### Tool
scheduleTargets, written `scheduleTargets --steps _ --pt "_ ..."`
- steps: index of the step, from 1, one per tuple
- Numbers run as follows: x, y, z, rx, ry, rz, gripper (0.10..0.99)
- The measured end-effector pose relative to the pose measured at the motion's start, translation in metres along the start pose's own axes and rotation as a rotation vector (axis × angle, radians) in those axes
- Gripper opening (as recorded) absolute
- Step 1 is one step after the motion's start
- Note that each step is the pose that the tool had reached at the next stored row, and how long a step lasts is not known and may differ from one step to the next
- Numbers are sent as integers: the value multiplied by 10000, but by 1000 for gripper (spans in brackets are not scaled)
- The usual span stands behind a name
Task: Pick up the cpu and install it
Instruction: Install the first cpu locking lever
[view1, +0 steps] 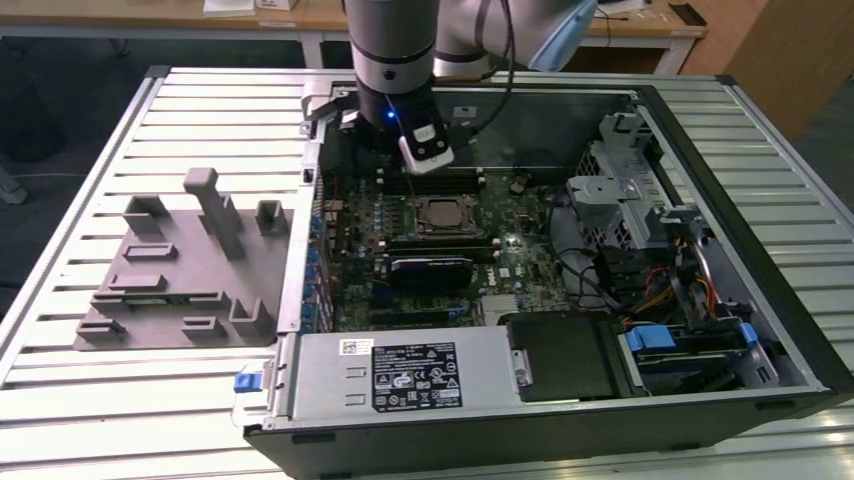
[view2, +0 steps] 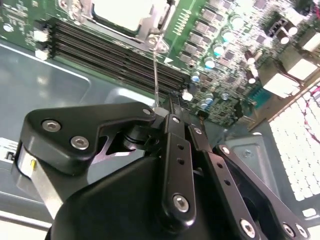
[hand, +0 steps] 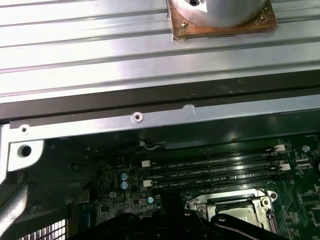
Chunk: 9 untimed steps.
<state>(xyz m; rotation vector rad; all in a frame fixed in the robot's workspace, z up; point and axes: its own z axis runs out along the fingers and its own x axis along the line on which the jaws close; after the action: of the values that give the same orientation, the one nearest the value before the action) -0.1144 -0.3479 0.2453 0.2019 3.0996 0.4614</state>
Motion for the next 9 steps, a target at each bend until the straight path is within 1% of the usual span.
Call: scheduleTargets --steps 9 --pt "-230 26 16 -1 1 1 106"
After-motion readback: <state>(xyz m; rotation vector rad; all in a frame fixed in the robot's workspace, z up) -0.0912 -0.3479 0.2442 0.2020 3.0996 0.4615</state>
